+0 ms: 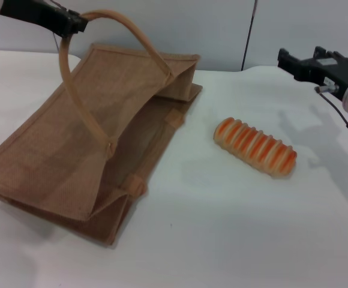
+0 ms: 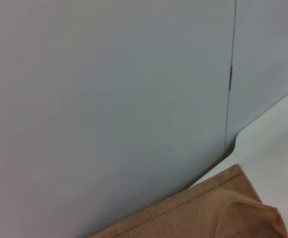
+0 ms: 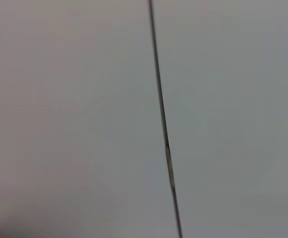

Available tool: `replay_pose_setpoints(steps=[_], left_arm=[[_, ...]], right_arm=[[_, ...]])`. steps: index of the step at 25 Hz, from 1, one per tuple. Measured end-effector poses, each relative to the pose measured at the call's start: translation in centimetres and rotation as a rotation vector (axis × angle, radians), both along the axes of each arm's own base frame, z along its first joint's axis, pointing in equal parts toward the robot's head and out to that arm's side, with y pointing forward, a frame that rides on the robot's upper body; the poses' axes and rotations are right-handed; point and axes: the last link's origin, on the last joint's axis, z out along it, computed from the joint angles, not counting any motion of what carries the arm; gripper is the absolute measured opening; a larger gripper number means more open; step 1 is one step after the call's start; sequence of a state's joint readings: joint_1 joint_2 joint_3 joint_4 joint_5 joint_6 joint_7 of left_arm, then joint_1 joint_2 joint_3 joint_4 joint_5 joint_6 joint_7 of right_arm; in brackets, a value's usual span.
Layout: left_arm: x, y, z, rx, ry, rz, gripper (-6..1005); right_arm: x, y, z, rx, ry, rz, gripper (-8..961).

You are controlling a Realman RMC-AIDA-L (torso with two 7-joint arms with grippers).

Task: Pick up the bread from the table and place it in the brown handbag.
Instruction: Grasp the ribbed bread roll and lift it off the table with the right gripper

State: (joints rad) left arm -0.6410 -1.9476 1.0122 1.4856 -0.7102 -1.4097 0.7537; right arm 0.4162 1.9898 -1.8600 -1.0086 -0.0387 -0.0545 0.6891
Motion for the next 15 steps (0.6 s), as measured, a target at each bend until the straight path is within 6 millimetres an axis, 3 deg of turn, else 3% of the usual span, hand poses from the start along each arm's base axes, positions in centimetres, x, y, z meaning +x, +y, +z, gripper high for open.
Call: replay_pose_setpoints(steps=[8,15], left_arm=[[-0.1,0.0,0.1,0.003,-0.004,0.001,116],[0.1,0.0,0.0,0.003,-0.006,-0.002,116]], right_arm=[[0.4,-0.4,1.5,0.05,0.213,0.007,825],[1.2,-0.4,1.4,-0.039,0.394,0.019,825]])
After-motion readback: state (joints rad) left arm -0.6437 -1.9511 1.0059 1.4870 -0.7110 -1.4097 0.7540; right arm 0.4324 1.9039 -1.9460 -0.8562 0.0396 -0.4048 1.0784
